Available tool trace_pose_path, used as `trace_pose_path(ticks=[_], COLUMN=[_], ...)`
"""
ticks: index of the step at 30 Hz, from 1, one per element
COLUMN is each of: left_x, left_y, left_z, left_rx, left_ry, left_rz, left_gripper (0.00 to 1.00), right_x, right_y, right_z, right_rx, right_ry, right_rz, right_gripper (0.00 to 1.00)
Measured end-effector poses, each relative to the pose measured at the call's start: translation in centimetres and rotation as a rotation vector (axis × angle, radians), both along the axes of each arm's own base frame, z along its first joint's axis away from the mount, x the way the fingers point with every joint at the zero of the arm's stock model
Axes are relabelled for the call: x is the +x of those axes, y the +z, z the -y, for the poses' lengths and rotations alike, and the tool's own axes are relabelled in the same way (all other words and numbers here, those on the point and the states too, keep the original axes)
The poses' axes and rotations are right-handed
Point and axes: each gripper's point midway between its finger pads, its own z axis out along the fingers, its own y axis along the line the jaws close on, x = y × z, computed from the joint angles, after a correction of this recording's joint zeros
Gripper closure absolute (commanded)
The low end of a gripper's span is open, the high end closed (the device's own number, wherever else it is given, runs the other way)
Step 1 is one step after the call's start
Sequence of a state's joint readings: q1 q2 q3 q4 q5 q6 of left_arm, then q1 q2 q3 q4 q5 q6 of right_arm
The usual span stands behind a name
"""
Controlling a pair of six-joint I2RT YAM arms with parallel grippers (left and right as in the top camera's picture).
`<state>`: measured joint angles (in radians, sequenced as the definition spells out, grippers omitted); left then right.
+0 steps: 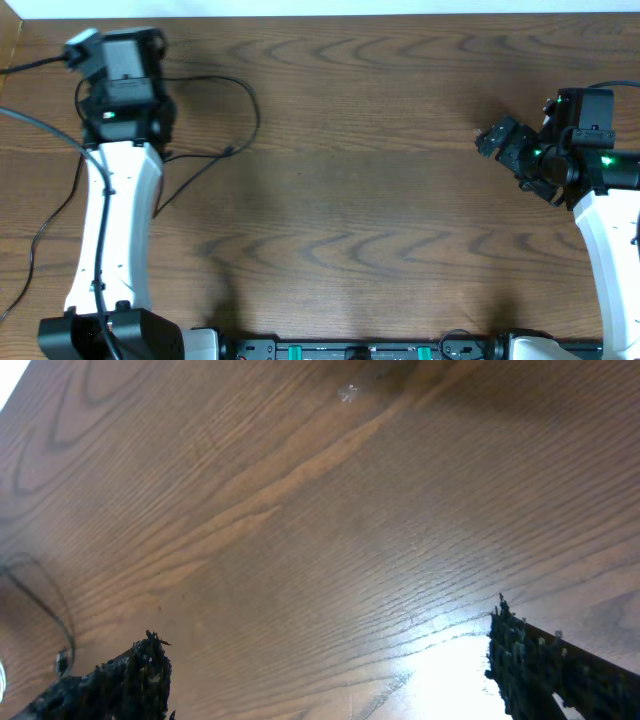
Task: Untangle cables
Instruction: 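Grasp the black cable and carry it left toward the white coil, then lay the black cable down at the far left and open the left gripper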
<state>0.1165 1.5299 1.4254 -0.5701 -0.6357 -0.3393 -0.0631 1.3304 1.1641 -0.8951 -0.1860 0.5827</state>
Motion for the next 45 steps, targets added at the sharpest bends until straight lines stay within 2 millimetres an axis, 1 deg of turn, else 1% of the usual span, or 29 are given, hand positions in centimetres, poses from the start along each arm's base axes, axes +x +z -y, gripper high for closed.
trace_pose_path(ticks=[6,8,11,12,13,16,18,20,21,22,23,25,33,38,42,44,45], left_x=[-3.5,-5.2,-7.5,-8.1,-9.3,-11.3,-12.9,-13.7,-14.0,-14.3,-14.3,-14.1,-12.8,-10.5,-8.4,-7.2,-6.4], left_y=[0.0,-0.1,-0.2,-0.2,-0.3,-0.4,-0.9,-1.2,-1.4,-1.6,-1.7,-1.8,-3.2,-4.0,-4.4,-4.5,-4.7], left_z=[-6.7,-9.2,-12.0,-12.6,-13.8,-15.5,-16.6,-17.3,-17.6,-17.8,-17.8,-17.7,-16.3,-14.5,-12.2,-10.7,-9.5], left_rx=[-0.006,-0.015,-0.026,-0.029,-0.033,-0.046,-0.074,-0.105,-0.122,-0.138,-0.148,-0.166,-0.28,-0.392,-0.433,-0.44,-0.441], left_ry=[0.187,0.267,0.369,0.392,0.437,0.515,0.572,0.597,0.607,0.617,0.617,0.618,0.553,0.416,0.269,0.19,0.14], left_rz=[0.008,0.017,0.035,0.038,0.045,0.06,0.072,0.093,0.105,0.118,0.123,0.14,0.148,0.155,0.116,0.084,0.059], left_gripper=[0.92,0.92,0.92,0.92,0.92,0.92,0.92,0.92,0.83,0.63,0.39,0.08,0.06,0.07,0.07,0.06,0.06], right_x=[-0.1,-0.1,-0.1,-0.1,-0.1,-0.1,-0.1,0.0,0.0,0.0,0.0,0.0,-0.1,-0.1,-0.1,-0.1,0.0], right_y=[0.0,0.0,0.0,0.0,0.0,0.0,0.0,0.0,0.0,0.0,0.0,0.0,-0.1,-0.1,-0.1,0.0,0.0], right_z=[0.0,0.0,0.0,0.0,0.0,0.0,0.0,0.0,0.0,0.0,0.0,0.0,0.0,0.0,0.0,0.0,0.0], right_rx=[-0.001,-0.003,-0.004,-0.005,-0.005,-0.005,-0.005,-0.005,-0.005,-0.005,-0.005,-0.005,-0.005,-0.005,-0.005,-0.005,-0.005], right_ry=[0.003,0.006,0.008,0.009,0.009,0.009,0.008,0.009,0.009,0.009,0.008,0.009,0.008,0.009,0.009,0.008,0.009], right_rz=[-0.002,-0.002,-0.002,-0.002,-0.001,-0.001,-0.001,0.0,-0.001,0.0,-0.001,-0.001,-0.003,-0.004,-0.003,-0.002,0.0], right_gripper=[0.01,0.01,0.01,0.01,0.01,0.01,0.01,0.01,0.01,0.01,0.01,0.01,0.01,0.01,0.01,0.01,0.01])
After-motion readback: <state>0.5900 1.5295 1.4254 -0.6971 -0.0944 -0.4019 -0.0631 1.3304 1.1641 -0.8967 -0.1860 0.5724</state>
